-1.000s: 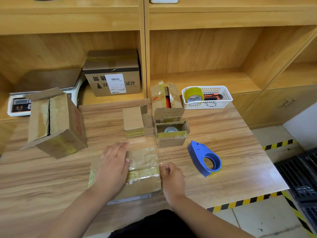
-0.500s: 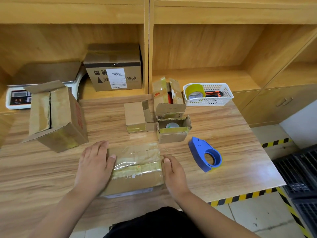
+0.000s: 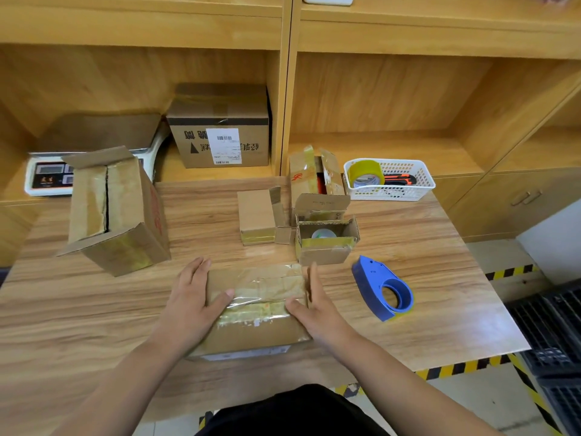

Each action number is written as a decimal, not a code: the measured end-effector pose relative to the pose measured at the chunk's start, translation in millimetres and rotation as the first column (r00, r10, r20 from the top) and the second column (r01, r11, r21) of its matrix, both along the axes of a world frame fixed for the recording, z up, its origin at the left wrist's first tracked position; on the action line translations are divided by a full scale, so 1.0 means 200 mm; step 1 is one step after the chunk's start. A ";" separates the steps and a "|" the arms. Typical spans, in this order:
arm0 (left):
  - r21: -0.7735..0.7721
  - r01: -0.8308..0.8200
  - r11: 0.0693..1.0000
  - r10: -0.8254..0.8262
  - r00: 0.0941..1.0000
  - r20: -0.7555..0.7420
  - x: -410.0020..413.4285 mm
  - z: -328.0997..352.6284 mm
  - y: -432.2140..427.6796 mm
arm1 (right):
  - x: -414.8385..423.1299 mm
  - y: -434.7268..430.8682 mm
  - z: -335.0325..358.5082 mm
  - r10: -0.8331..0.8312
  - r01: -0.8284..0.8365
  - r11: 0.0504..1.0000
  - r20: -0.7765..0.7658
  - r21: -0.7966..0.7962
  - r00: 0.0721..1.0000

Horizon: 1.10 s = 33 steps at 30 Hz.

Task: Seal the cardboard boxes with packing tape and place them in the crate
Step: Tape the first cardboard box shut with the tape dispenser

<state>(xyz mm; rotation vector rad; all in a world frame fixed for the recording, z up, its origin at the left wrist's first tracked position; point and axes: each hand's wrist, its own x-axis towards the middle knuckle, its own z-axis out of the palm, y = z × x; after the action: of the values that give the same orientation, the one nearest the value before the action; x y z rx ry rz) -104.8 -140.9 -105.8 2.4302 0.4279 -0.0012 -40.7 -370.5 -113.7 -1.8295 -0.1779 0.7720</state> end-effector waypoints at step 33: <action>-0.195 0.017 0.981 0.010 0.991 0.136 0.02 -0.10 0.07 | 0.00 0.21 0.05 0.061 0.256 0.826 0.530 -0.503 0.846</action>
<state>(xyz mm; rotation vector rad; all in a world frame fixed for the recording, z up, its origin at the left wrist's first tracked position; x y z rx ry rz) -100.2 -126.8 -125.7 2.2211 0.3443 0.1160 -41.6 -327.6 -104.5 -2.5754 -0.2183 0.2180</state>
